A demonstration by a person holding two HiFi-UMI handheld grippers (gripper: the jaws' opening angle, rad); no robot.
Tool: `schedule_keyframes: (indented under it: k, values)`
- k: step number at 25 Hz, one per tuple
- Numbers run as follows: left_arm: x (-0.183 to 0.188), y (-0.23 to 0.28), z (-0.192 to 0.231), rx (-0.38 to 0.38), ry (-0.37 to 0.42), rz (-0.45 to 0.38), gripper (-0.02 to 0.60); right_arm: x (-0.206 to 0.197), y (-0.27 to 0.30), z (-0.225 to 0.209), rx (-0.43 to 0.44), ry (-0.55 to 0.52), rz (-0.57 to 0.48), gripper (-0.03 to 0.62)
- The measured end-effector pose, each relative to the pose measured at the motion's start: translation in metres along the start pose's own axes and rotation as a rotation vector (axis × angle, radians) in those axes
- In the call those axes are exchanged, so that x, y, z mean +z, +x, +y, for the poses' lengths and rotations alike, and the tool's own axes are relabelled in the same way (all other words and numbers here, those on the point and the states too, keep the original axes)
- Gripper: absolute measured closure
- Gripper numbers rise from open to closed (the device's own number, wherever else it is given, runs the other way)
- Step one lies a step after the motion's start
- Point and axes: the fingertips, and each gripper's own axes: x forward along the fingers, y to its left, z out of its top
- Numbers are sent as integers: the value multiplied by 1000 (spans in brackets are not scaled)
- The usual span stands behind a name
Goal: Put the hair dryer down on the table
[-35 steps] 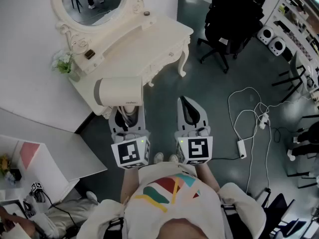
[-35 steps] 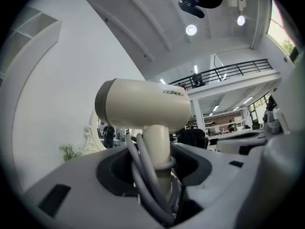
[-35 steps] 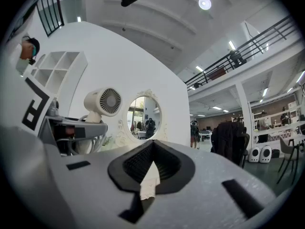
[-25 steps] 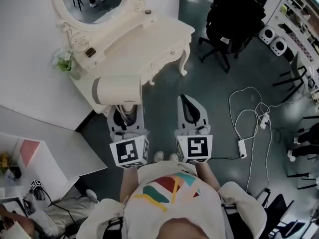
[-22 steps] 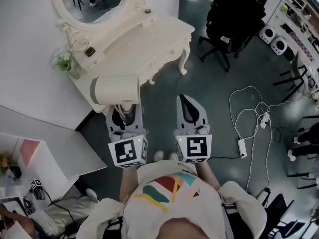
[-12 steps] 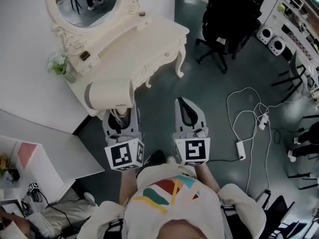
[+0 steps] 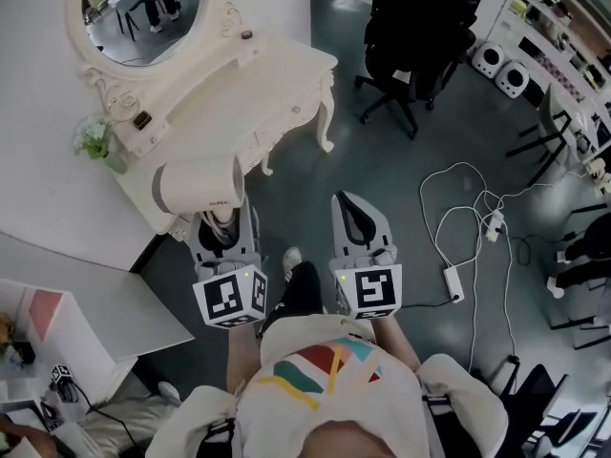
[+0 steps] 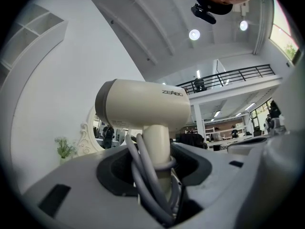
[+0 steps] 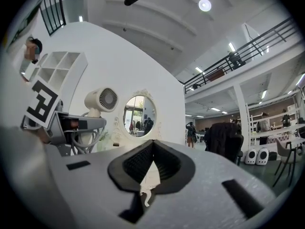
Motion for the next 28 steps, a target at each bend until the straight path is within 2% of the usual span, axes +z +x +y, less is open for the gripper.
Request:
schedule_keyframes:
  k: [4, 10, 15, 19, 28]
  values:
    - [4, 10, -13, -22, 28, -32, 382, -5, 2, -13, -7, 1, 9, 594]
    - [4, 38, -13, -52, 27, -71, 382, -4, 25, -18, -5, -38, -17, 594]
    - [9, 54, -13, -56, 50, -100, 382, 14, 54, -22, 12, -61, -56, 594]
    - [7, 63, -7, -40, 49, -99, 382, 27, 75, -19, 37, -86, -99, 594]
    - [-3, 92, 1, -27, 37, -82, 382, 11, 103, -24, 64, -64, -66, 594]
